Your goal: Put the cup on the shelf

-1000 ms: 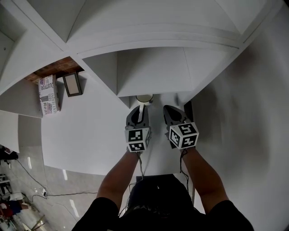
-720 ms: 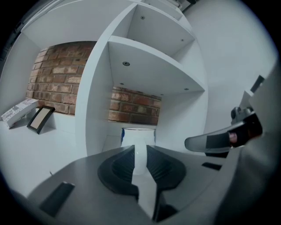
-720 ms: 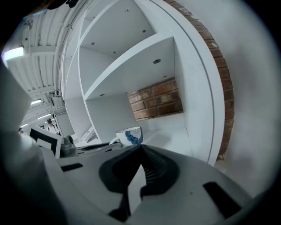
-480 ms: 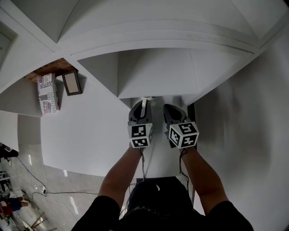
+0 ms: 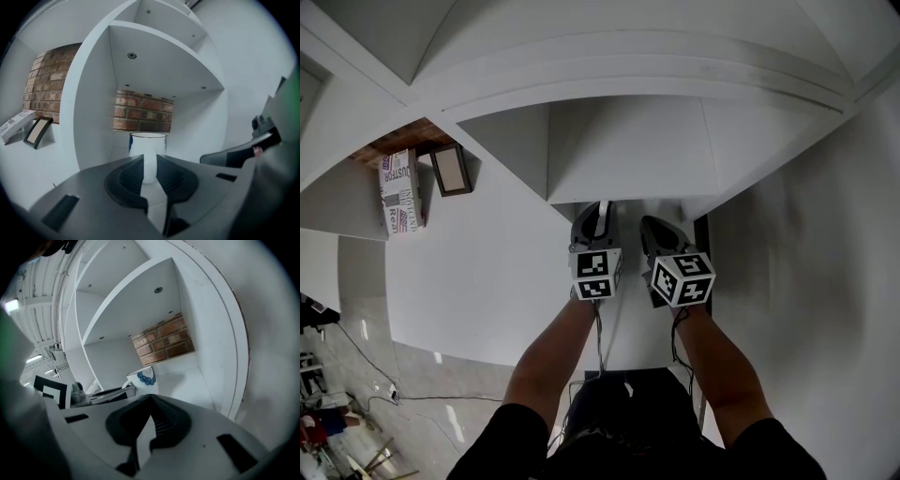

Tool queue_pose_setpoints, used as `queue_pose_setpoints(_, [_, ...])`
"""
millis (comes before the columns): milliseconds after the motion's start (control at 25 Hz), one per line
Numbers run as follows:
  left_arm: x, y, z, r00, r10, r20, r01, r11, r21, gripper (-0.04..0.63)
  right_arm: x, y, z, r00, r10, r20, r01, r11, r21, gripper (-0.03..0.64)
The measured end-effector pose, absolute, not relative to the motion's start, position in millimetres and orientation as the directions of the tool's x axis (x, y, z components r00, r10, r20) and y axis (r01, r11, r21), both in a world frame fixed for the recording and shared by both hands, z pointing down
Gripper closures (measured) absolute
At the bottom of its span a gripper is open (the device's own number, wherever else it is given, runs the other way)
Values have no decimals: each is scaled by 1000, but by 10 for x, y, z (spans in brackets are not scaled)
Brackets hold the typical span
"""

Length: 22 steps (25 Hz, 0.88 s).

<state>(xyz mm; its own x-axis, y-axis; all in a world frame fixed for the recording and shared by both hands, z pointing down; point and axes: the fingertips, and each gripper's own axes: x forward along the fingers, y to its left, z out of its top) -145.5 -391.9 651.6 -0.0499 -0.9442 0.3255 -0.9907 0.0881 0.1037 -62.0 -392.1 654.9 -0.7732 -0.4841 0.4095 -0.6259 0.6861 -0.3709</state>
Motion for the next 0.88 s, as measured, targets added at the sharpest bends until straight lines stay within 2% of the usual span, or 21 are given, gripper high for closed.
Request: queue_pose_setpoints(880, [-1396,-3677,6527,-52,-941,333,-990,92,104,505,-513,-3785,6515,-766,-496,409,-637,670,-381,617])
